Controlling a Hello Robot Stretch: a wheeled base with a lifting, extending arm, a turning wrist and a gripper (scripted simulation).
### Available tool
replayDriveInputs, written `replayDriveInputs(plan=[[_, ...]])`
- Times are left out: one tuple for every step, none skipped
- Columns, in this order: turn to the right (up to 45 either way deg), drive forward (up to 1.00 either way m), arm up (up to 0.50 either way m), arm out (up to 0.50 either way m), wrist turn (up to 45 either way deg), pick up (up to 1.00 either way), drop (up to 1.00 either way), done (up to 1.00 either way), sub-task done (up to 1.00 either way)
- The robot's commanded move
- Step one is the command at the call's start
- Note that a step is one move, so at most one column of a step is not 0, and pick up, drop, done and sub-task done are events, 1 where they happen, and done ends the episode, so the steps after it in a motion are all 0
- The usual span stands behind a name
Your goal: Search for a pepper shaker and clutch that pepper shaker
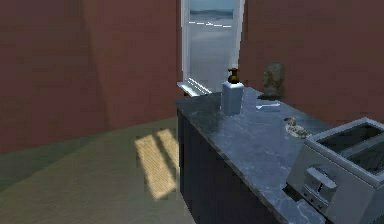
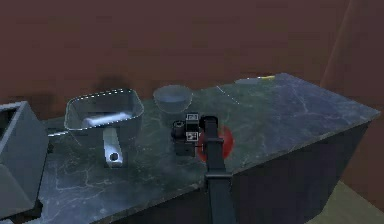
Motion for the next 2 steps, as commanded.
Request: replayDriveInputs(plan=[[0.0, 0.0, 0.1, 0.0, 0.0, 0.0, 0.0, 0.0, 0.0], [0.0, 0.0, 0.0, 0.0, 0.0, 0.0, 0.0, 1.0, 0.0]])
